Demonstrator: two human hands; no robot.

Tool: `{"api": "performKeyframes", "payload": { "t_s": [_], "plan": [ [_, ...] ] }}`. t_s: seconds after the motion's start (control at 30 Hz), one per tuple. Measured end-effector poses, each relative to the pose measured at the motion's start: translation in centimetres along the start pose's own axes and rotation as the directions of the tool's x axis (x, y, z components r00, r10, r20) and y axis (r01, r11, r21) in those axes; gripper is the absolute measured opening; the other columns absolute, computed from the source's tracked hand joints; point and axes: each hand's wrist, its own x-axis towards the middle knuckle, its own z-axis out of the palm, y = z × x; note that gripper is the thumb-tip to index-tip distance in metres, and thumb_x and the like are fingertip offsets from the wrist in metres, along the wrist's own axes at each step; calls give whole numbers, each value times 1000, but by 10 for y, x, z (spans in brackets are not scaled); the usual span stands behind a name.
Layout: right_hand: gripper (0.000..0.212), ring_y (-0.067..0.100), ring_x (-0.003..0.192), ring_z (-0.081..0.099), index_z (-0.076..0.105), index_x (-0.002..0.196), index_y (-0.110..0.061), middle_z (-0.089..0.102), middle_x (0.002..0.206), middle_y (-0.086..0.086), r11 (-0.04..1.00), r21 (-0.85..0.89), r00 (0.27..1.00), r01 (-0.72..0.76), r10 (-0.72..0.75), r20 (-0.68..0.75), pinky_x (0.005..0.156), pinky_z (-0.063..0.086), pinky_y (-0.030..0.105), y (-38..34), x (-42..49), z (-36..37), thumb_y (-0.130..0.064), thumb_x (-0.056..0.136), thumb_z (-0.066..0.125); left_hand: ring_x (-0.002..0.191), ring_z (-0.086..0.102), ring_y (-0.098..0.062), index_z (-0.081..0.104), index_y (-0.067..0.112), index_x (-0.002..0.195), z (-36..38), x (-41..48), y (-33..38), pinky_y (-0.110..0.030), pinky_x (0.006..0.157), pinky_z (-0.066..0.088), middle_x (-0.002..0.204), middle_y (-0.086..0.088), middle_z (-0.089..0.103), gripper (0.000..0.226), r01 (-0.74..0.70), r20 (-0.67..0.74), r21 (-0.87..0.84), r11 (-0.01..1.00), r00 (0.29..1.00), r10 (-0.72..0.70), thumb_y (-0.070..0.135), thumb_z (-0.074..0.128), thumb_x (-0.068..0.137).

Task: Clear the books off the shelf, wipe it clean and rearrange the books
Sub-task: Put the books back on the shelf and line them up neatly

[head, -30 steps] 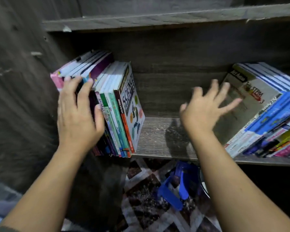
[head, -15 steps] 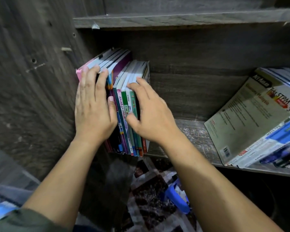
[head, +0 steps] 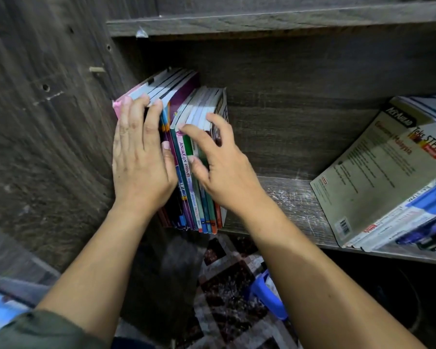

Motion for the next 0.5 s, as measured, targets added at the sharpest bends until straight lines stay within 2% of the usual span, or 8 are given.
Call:
{"api": "performKeyframes", "payload": {
  "t_s": [0.17, 0.27, 0.33, 0.37, 0.43, 0.5],
  "plan": [
    [42, 25, 95, 60, 41, 130, -33, 16, 151, 1, 994, 94, 996, -63, 69, -61, 77, 54, 47, -1, -3, -4, -38, 92, 56, 146, 13, -34, 29, 1, 147, 0, 0, -1, -43, 120, 13, 154, -19, 26, 64, 10, 18, -4, 1000, 1000, -10, 8, 51, 88],
    [42, 33, 96, 61, 33, 124, -35, 12, 154, 6, 990, 112, 988, -85, 98, -116, 76, 54, 48, 3, -4, 0, -34, 91, 60, 146, 15, -35, 31, 0, 146, -2, 1, 1, -43, 120, 13, 153, -19, 28, 64, 7, 2, -29, 1000, 1000, -7, 5, 52, 86],
    [56, 40, 94, 62, 23, 126, -36, 9, 157, 11, 984, 109, 974, -141, 158, -165, 75, 54, 47, 3, -8, 4, -23, 88, 62, 145, 16, -35, 34, -1, 145, -5, 1, 4, -42, 120, 12, 152, -20, 30, 63, 23, -10, -47, 999, 1000, -23, 6, 51, 84],
    [67, 42, 95, 62, 16, 130, -38, 11, 158, 13, 973, 108, 956, -203, 221, -194, 76, 53, 47, 3, -11, 5, -17, 86, 62, 145, 16, -36, 35, 0, 144, -6, 0, 8, -42, 120, 12, 152, -20, 30, 63, 43, -17, -52, 998, 999, -44, 7, 51, 84],
    [81, 40, 99, 61, 10, 138, -41, 29, 151, 12, 928, 131, 897, -348, 370, -242, 81, 52, 46, 8, -16, 0, -14, 83, 63, 146, 15, -36, 35, 0, 145, -7, -4, 21, -45, 120, 10, 153, -20, 28, 63, 80, -21, -47, 996, 996, -81, 14, 50, 84],
    [72, 36, 99, 60, 25, 141, -34, 47, 133, 11, 903, 135, 856, -408, 429, -289, 80, 48, 39, 18, -19, -10, -15, 84, 64, 146, 14, -36, 35, 1, 145, -3, -12, 37, -48, 119, 8, 154, -19, 28, 64, 31, 9, -44, 999, 999, -30, 18, 50, 86]
  ]
}}
